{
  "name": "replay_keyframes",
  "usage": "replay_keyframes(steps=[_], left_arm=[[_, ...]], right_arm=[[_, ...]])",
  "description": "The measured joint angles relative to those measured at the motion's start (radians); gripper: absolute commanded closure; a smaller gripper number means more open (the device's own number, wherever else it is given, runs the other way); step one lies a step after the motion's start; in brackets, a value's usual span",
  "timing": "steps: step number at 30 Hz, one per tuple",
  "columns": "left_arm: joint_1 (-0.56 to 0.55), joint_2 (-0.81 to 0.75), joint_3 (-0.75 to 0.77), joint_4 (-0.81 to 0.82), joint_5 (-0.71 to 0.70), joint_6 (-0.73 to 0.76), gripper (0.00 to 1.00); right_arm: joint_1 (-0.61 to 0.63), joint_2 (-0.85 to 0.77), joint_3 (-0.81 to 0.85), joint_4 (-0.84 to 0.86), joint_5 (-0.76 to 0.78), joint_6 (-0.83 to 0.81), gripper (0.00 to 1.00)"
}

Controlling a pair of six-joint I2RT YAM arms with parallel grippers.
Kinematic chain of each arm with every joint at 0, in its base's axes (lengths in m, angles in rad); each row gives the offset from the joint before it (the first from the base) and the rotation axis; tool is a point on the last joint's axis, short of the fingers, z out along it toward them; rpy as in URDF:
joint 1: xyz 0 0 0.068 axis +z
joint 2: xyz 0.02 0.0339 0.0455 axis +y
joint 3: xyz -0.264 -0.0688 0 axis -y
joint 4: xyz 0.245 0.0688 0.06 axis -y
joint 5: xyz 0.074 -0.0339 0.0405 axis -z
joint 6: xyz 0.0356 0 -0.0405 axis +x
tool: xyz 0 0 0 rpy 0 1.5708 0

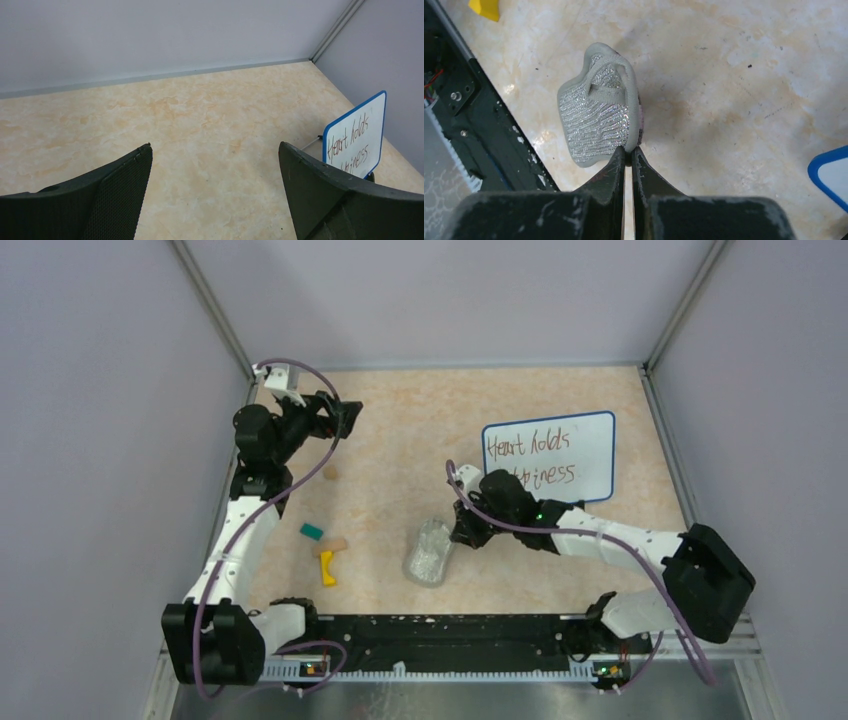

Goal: Erase the whiteboard

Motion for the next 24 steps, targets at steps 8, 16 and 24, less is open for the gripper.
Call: replay_keyframes(steps=[8, 16, 24], left_arm=[[-0.002, 0.0, 0.0, 0.001, 0.005, -0.001, 0.01], [-0.003, 0.0, 0.0, 0.007, 0.018, -0.014, 0.01], [-0.003, 0.014, 0.0, 0.014, 0.025, -0.031, 0.01]], right_arm=[[-0.037, 0.167, 0.228, -0.223, -0.114, -0.165, 0.64], [-0.023, 0.165, 0.295, -0.324, 0.145, -0.175, 0.47], [0.138, 0.163, 0.359, -0.377, 0.404, 0.141, 0.44]])
